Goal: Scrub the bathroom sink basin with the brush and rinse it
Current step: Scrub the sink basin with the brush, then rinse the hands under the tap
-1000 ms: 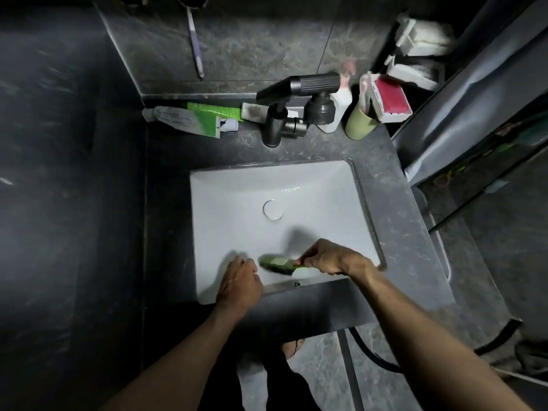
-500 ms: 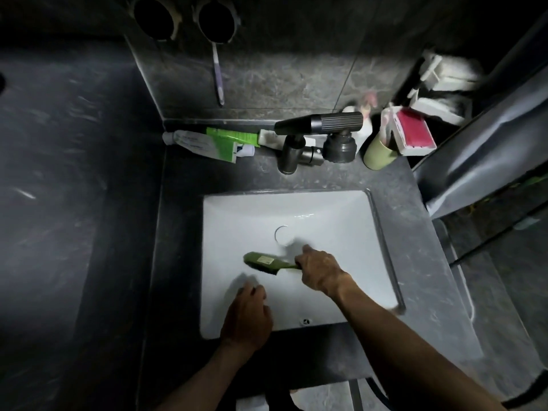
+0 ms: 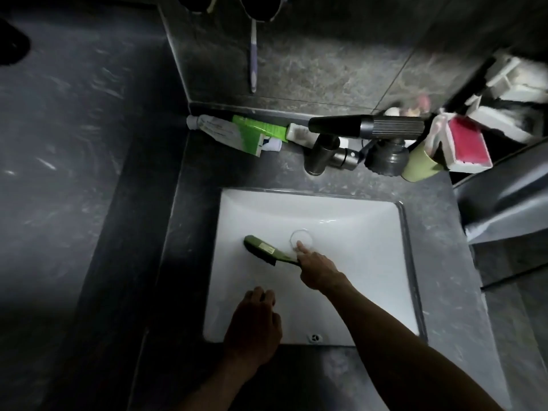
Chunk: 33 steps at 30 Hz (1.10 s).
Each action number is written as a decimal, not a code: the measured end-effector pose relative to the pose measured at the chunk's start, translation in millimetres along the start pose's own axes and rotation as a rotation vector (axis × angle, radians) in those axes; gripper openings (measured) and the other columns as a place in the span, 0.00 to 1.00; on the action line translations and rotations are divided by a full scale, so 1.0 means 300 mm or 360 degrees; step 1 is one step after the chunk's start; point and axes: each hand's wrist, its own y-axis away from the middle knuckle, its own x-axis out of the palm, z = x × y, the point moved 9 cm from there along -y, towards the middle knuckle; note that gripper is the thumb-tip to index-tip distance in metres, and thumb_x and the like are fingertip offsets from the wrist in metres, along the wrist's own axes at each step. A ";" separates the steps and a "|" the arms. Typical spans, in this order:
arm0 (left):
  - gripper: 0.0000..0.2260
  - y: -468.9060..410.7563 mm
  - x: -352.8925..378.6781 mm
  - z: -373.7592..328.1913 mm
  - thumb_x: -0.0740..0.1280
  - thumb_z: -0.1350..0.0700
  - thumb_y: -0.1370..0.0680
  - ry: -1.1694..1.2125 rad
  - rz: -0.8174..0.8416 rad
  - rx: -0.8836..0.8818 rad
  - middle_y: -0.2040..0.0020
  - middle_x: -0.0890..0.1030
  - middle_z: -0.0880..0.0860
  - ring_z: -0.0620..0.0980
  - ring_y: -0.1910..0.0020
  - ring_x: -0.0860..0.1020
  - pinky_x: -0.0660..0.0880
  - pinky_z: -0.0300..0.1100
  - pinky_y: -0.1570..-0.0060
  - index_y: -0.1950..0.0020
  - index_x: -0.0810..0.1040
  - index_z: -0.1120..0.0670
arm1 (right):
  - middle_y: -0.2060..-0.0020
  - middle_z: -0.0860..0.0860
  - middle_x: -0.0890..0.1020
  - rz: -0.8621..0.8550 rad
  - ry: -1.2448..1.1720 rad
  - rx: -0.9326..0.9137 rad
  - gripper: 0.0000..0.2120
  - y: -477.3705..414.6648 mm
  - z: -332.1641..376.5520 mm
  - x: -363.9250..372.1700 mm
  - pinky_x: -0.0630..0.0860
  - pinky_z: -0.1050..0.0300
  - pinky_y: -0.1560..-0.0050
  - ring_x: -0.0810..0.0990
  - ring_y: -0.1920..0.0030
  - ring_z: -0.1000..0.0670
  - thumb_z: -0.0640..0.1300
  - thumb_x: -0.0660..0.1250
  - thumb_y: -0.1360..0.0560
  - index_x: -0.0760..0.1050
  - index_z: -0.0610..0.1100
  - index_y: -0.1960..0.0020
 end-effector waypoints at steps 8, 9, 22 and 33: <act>0.16 -0.005 0.005 0.005 0.59 0.51 0.20 -0.0046 0.0025 0.0007 0.35 0.73 0.49 0.48 0.38 0.72 0.73 0.43 0.37 0.32 0.73 0.49 | 0.20 0.56 0.52 -0.0062 0.0138 -0.0074 0.23 0.007 0.006 -0.038 0.73 0.48 0.36 0.72 0.31 0.44 0.35 0.60 0.23 0.69 0.44 0.29; 0.16 -0.008 0.003 -0.001 0.59 0.51 0.20 -0.0045 0.0025 0.0023 0.36 0.73 0.49 0.48 0.38 0.72 0.73 0.43 0.38 0.33 0.74 0.49 | 0.21 0.56 0.54 -0.0072 0.0142 -0.0060 0.21 0.029 -0.007 -0.054 0.73 0.49 0.36 0.72 0.31 0.44 0.36 0.61 0.24 0.72 0.45 0.32; 0.20 -0.200 -0.190 -0.249 0.61 0.55 0.19 -0.0157 0.0066 0.0331 0.26 0.67 0.52 0.51 0.31 0.71 0.70 0.44 0.31 0.26 0.68 0.50 | 0.20 0.47 0.52 -0.0629 0.0669 -0.0101 0.17 0.292 -0.085 -0.558 0.72 0.55 0.43 0.77 0.37 0.44 0.39 0.49 0.17 0.76 0.48 0.43; 0.10 -0.331 -0.340 -0.409 0.64 0.58 0.18 0.1966 0.0613 -0.0479 0.53 0.85 0.58 0.55 0.56 0.85 0.83 0.43 0.55 0.43 0.81 0.62 | 0.61 0.47 0.84 -0.0925 0.0934 0.0148 0.07 0.345 -0.064 -0.906 0.79 0.56 0.60 0.83 0.64 0.47 0.37 0.66 0.30 0.83 0.42 0.57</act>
